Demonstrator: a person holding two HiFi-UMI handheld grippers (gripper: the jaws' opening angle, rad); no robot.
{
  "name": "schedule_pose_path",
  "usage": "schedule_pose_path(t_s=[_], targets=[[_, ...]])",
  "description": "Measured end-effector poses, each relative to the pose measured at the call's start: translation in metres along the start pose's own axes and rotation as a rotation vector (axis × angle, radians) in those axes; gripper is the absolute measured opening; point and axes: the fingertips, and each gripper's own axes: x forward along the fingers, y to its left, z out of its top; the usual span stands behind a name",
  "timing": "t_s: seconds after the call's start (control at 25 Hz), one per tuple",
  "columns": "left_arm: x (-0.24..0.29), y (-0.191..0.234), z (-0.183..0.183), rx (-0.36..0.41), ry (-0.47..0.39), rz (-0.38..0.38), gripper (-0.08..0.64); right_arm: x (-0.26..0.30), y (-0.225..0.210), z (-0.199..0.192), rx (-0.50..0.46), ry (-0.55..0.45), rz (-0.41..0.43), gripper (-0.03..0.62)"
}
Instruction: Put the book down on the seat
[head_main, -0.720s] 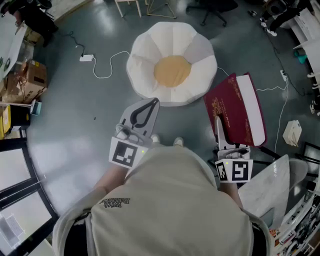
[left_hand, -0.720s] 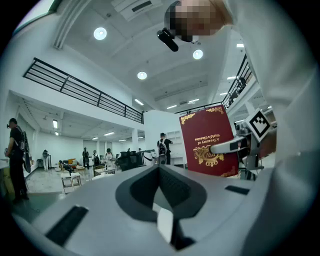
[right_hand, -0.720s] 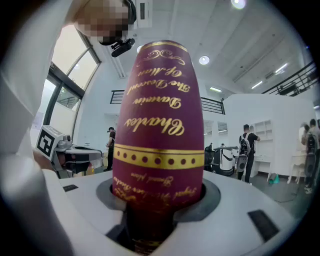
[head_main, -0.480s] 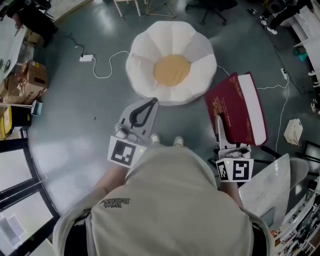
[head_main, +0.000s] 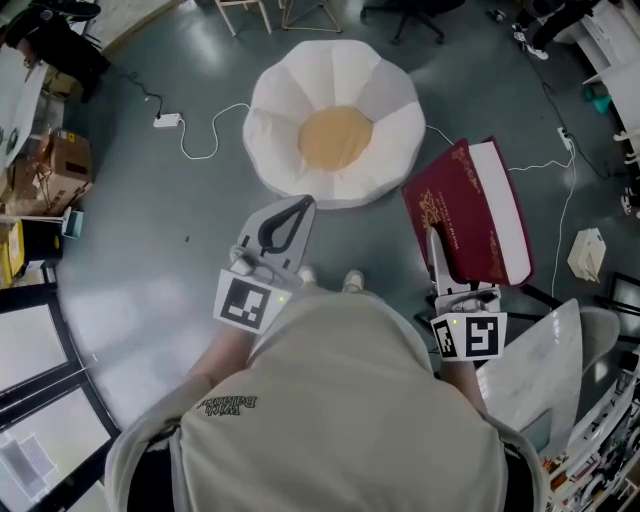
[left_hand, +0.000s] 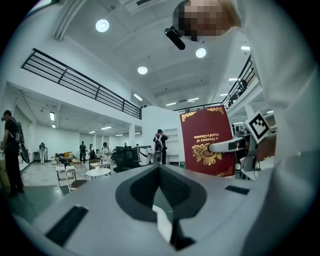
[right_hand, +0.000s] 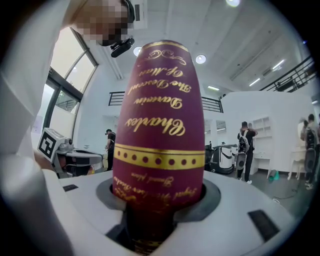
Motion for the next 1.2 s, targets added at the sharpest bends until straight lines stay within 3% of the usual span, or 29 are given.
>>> schedule_pose_path(t_s=[0.36, 0.84, 1.2], targets=[[0.020, -0.033, -0.001, 0.045, 0.050, 0.017, 0.009, -0.027, -0.033, -0.010, -0.003, -0.006, 0.004, 0.229], [0.041, -0.081, 0.009, 0.018, 0.032, 0.039, 0.009, -0.051, -0.059, -0.021, 0.018, -0.048, 0.056, 0.229], [0.061, -0.073, 0.001, 0.019, 0.049, 0.032, 0.009, -0.035, -0.070, -0.031, 0.016, -0.020, 0.057, 0.229]])
